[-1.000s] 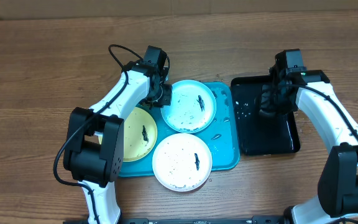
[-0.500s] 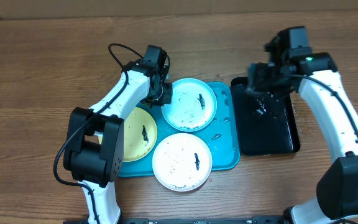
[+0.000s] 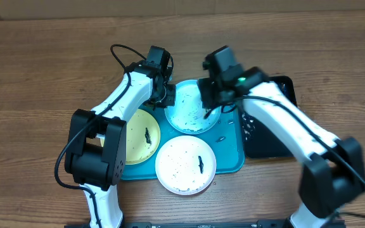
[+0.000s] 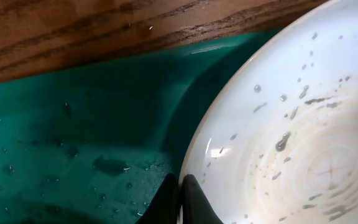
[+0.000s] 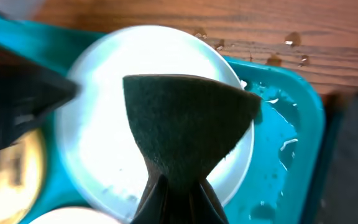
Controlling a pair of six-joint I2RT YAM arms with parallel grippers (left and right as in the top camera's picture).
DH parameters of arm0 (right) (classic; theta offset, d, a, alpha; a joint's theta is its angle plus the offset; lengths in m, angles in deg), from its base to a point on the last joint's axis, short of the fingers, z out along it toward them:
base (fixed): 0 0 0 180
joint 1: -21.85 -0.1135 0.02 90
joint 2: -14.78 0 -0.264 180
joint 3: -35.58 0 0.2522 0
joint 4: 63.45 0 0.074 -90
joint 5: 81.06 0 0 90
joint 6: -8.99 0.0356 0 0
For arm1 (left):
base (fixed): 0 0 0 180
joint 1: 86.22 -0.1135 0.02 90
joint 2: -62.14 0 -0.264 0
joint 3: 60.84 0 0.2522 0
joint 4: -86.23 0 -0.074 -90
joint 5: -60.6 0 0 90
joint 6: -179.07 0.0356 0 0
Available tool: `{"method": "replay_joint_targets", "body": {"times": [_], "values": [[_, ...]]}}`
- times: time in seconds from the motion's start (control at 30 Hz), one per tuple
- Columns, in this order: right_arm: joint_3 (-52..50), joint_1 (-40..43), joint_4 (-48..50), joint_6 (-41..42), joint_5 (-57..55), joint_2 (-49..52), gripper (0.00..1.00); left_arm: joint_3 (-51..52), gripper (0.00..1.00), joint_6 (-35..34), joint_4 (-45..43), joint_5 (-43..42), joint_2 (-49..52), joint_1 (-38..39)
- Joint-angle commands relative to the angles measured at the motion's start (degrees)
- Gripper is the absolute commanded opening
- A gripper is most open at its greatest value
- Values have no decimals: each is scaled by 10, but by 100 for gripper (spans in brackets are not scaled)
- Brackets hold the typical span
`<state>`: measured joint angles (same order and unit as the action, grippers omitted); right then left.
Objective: Clean dirty plates on tray and stack at the side
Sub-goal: 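Scrub the light blue plate with the sponge in the right gripper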
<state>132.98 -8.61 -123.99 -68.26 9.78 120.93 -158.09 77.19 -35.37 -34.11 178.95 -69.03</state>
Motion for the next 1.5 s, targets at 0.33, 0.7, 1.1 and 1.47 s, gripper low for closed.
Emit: {"method": "replay_joint_targets", "body": {"times": [0.33,0.7,1.1,1.47], "values": [[9,-7,35,10,-68,104,4,7,4,-10,1,2,9,2],[7,-7,56,56,12,154,4,7,4,-10,1,2,9,2],[7,-11,124,56,214,154,4,7,4,-10,1,2,9,2],[30,34,145,36,337,135,4,7,4,-10,2,2,9,2]]}}
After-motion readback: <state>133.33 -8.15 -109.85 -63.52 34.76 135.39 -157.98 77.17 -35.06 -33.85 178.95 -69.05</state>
